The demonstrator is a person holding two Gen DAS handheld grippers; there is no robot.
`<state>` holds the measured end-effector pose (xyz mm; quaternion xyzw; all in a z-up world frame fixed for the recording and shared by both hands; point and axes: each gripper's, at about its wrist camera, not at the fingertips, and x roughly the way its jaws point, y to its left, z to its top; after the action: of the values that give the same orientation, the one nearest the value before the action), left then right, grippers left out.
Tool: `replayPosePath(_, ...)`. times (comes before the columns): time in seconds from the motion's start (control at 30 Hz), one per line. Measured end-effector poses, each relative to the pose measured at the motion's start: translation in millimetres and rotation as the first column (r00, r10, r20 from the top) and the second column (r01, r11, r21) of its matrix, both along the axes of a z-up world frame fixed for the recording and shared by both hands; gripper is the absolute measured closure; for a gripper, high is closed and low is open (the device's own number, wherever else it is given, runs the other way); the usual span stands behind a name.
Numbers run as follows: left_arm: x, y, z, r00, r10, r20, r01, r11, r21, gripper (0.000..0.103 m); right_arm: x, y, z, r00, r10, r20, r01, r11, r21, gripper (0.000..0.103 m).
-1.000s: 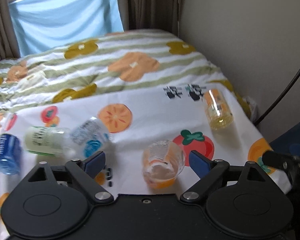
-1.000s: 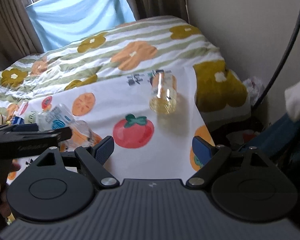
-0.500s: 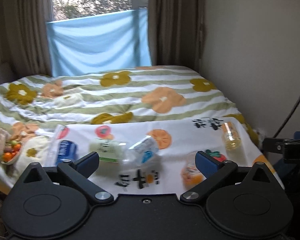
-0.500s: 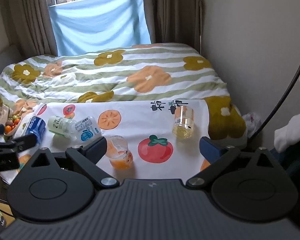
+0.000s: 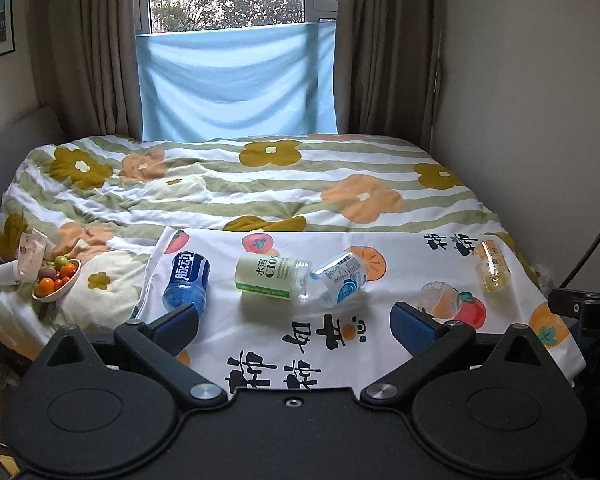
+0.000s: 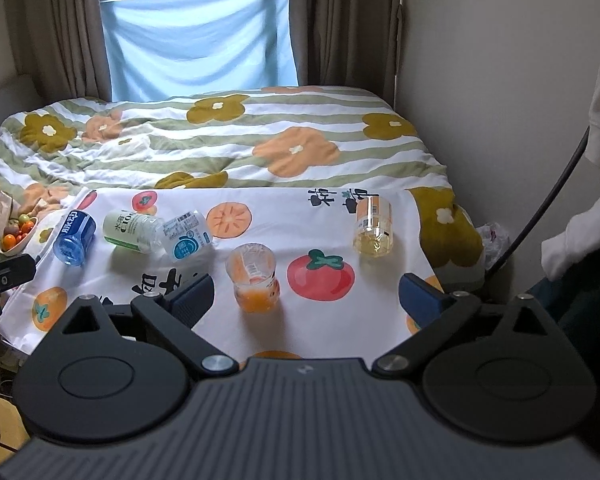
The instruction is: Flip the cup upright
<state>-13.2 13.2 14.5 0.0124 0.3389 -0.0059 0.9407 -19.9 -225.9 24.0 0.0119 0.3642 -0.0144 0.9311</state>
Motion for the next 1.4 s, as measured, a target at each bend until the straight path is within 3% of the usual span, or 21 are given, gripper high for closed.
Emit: replayPosePath(1.4,-3.7,1.8,-0.3,1.000,-0.011,0.018,0.010,0.999,0.033,0.000,-1.4,4.2,2.3,1.000,-0.001,-0.007,0.001,1.000,-0.005,0.000)
